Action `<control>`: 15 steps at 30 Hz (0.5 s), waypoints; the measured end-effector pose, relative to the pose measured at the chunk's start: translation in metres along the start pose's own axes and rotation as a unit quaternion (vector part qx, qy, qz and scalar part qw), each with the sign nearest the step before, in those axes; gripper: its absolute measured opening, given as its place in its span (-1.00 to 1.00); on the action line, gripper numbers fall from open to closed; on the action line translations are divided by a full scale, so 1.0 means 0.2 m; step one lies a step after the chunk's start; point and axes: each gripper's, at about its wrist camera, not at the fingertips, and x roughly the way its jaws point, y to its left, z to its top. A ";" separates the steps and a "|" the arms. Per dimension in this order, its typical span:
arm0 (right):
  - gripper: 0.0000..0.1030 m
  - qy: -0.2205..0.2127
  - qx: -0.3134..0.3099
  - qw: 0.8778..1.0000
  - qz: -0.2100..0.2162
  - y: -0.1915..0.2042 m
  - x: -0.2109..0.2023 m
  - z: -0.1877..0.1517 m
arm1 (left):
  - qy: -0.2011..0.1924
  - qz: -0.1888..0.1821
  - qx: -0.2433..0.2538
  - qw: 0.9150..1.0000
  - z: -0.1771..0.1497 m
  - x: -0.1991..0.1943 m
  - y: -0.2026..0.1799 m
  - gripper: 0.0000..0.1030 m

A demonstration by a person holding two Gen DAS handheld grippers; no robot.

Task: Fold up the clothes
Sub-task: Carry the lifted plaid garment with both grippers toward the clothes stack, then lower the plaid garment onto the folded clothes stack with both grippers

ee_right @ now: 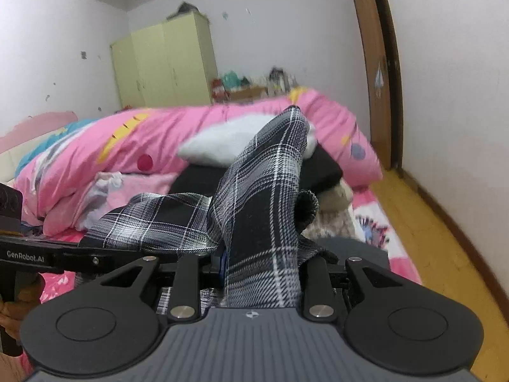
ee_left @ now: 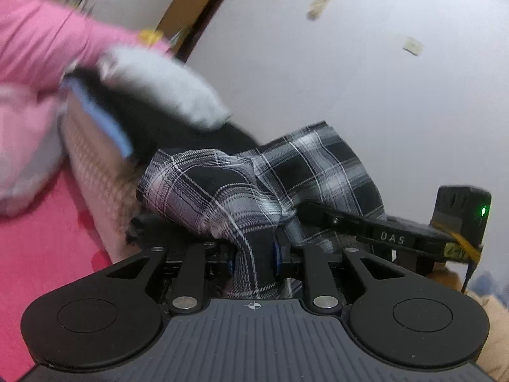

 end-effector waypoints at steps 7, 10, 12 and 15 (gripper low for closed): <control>0.20 0.081 0.081 0.993 -0.034 -0.15 0.19 -0.01 | 0.033 -0.017 -0.136 0.990 -0.01 0.04 0.30 -0.12; 0.28 0.042 0.106 0.992 -0.062 -0.17 0.09 -0.01 | 0.033 -0.044 -0.191 0.980 0.01 0.01 0.40 -0.11; 0.29 -0.005 0.110 0.990 -0.091 -0.16 -0.04 0.00 | 0.041 -0.050 -0.205 0.977 0.03 0.01 0.43 -0.11; 0.30 -0.069 0.081 0.991 -0.083 -0.01 -0.23 -0.02 | 0.054 -0.055 -0.224 0.971 0.04 0.03 0.47 -0.11</control>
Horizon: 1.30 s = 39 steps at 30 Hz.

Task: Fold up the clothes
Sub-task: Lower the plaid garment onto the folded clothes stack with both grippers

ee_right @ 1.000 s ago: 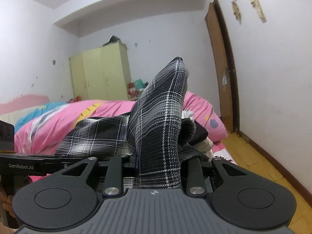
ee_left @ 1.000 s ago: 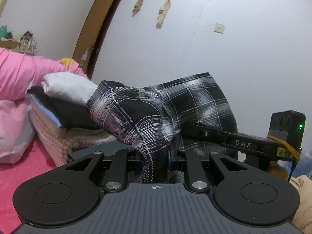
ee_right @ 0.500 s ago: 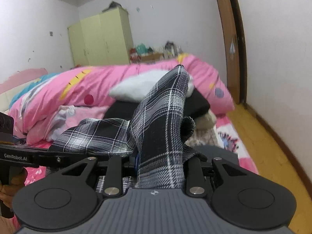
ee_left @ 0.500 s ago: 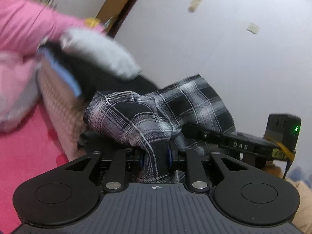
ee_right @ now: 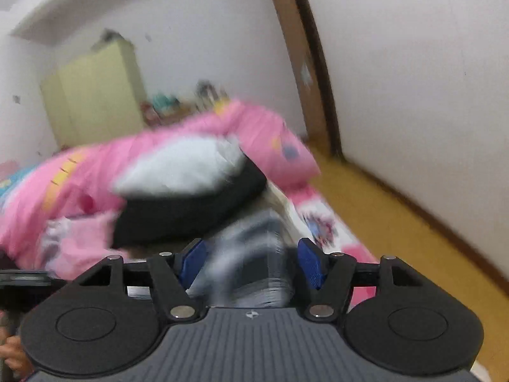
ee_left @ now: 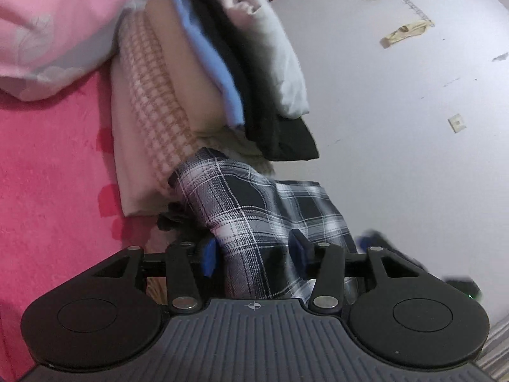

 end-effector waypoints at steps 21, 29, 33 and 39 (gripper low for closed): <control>-0.08 -0.072 -0.490 0.855 -0.154 1.00 -0.08 -1.05 | 0.016 -0.021 -0.049 0.998 0.06 -0.06 0.05 -0.02; -0.48 -0.087 -0.374 0.917 -0.109 0.92 -0.17 -0.83 | -0.004 -0.020 -0.089 0.996 0.11 -0.06 0.13 0.06; -0.53 -0.093 -0.342 0.930 -0.099 0.89 -0.21 -0.77 | 0.015 -0.027 -0.103 0.994 0.11 0.01 0.14 0.06; -0.70 -0.096 -0.352 0.927 -0.089 0.87 -0.26 -0.76 | 0.016 -0.022 -0.104 0.994 0.15 0.06 0.10 0.05</control>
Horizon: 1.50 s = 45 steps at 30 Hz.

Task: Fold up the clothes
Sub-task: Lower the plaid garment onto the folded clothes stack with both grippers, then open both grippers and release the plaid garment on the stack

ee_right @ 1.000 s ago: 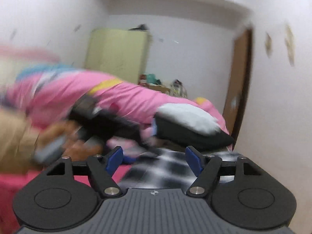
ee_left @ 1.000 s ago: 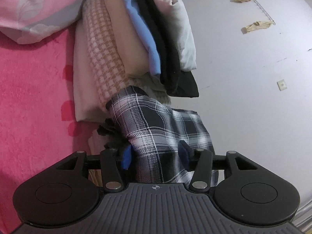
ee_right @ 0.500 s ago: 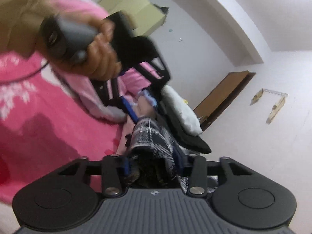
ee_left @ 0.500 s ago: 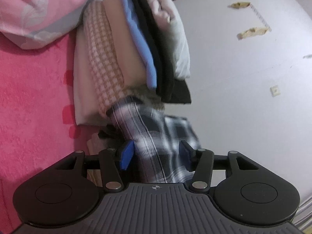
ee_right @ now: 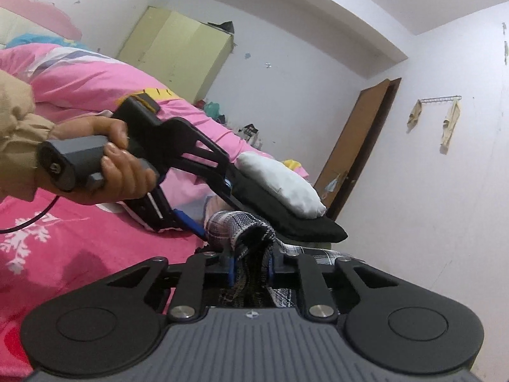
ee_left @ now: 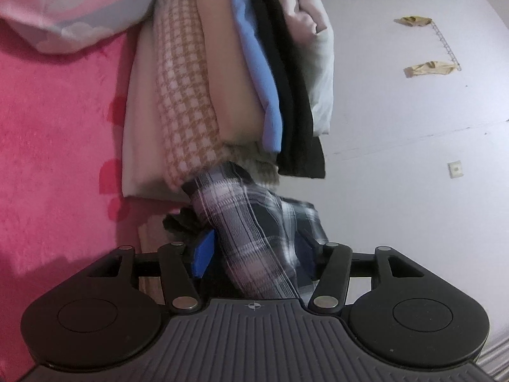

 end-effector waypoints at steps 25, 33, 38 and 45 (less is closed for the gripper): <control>-0.24 -0.036 -0.020 0.998 0.043 0.13 -0.28 -0.20 | -0.119 0.092 0.202 0.968 -0.17 -0.20 -0.15 0.05; -0.25 -0.067 0.167 0.984 -0.008 -0.48 -0.12 -0.04 | -0.115 0.100 0.482 0.863 -0.55 -0.10 -0.50 0.08; -0.26 0.033 0.162 0.986 0.020 -0.70 0.39 0.01 | -0.080 0.158 0.473 0.863 -0.51 0.12 -0.44 0.07; -0.66 0.169 0.202 0.965 0.014 -0.71 0.81 -0.30 | -0.054 0.182 0.431 0.882 -0.37 0.28 -0.28 0.10</control>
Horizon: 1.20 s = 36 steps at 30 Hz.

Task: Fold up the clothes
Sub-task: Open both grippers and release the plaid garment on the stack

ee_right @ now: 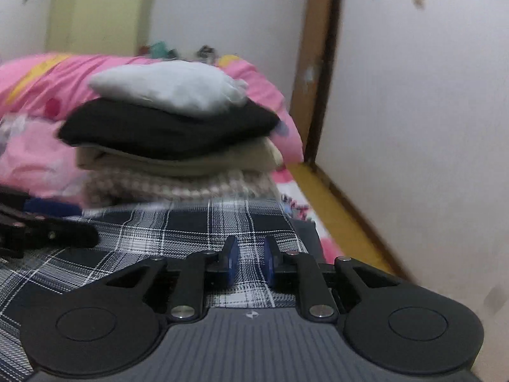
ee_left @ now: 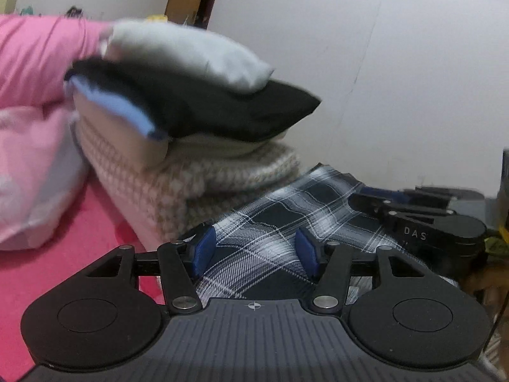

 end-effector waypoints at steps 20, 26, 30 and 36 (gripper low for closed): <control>-0.61 0.035 0.179 0.982 -0.051 -0.31 0.02 0.13 | -0.015 0.009 0.001 1.000 0.03 -0.09 -0.02 0.31; -0.61 -0.083 0.155 0.984 -0.027 -0.24 -0.57 -0.06 | -0.043 -0.017 0.011 0.999 0.01 -0.25 -0.04 0.31; -0.59 -0.119 0.103 0.988 -0.014 -0.08 -0.83 -0.24 | -0.053 -0.046 0.055 0.996 -0.04 -0.37 -0.12 0.41; -0.57 -0.040 0.080 0.994 -0.066 0.04 -0.77 -0.39 | -0.028 -0.012 0.161 0.987 -0.14 -0.44 -0.30 0.80</control>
